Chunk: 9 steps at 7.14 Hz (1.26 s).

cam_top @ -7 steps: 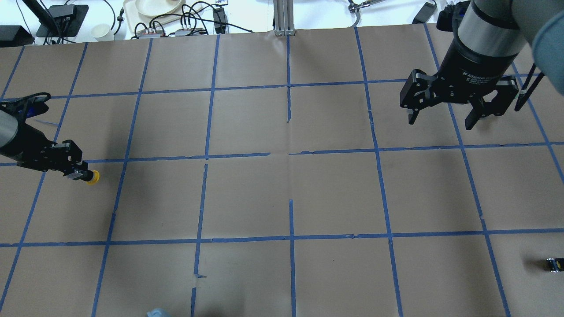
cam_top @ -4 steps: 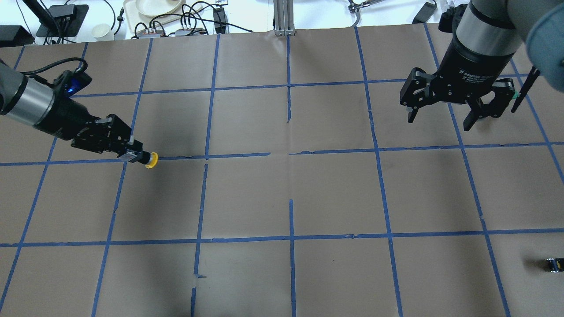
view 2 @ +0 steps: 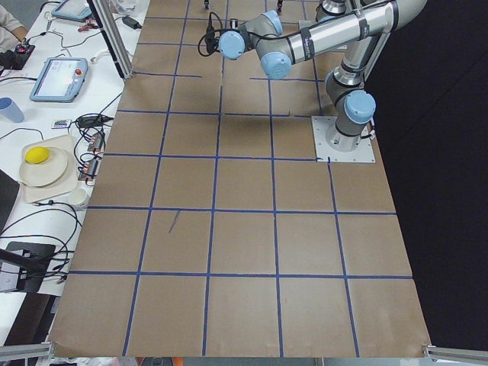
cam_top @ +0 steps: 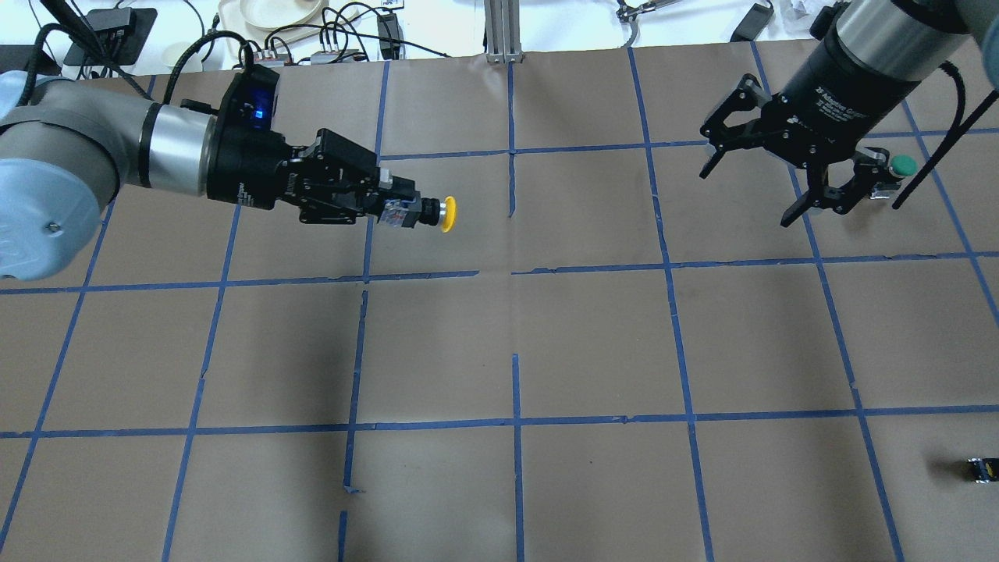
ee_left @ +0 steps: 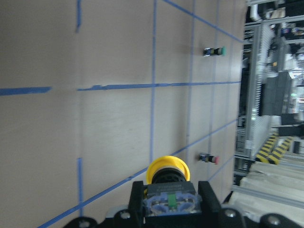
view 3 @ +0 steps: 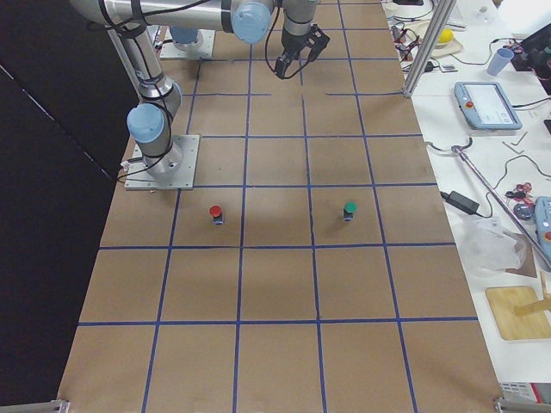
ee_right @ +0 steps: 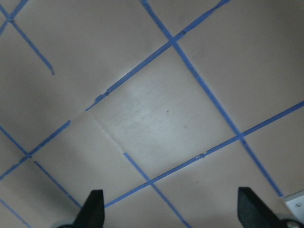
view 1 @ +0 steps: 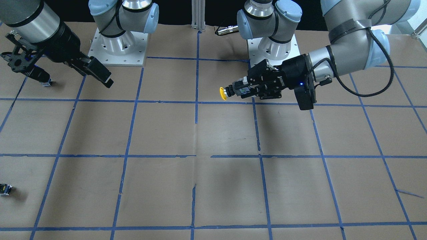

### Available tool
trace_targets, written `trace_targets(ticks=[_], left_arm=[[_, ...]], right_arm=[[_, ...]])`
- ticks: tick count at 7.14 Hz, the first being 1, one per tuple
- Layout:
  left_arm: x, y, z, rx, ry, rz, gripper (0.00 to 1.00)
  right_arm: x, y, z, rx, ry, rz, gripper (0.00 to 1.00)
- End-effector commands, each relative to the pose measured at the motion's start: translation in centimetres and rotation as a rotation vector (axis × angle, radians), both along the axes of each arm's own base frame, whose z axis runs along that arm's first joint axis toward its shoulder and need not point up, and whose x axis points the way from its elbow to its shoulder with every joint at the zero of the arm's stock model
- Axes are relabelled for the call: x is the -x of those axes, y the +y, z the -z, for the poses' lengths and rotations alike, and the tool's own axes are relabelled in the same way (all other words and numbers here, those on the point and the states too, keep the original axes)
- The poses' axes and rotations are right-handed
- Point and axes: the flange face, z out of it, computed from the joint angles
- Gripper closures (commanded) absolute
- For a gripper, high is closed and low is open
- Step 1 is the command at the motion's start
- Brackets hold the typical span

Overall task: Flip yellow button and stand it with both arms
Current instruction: 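Lift the yellow button with the left gripper toward the right gripper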

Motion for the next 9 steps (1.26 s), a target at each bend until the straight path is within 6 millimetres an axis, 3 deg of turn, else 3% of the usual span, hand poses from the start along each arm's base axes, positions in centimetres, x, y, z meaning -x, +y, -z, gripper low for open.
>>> trace_targets(ticks=[1,4,6,9], left_arm=[[4.8,0.4,-2.5,0.047,0.253,-0.014,0.77],[8.2,0.4,-3.9,0.127,0.396,0.013,0.77],[8.7,0.9,-4.3,0.134,0.401,0.022,0.77],[8.8,0.9,-4.3,0.139,0.399,0.026,0.78]], right_arm=[[-2.2,-0.5,-1.5,-0.063,-0.252,0.257,0.00],[-3.9,-0.7,-4.0,-0.112,-0.468,0.419,0.00],[-5.1,1.4,-6.4,-0.129,-0.549,0.464,0.00],[-6.7,3.0,-7.2,-0.162,-0.547,0.473,0.00]])
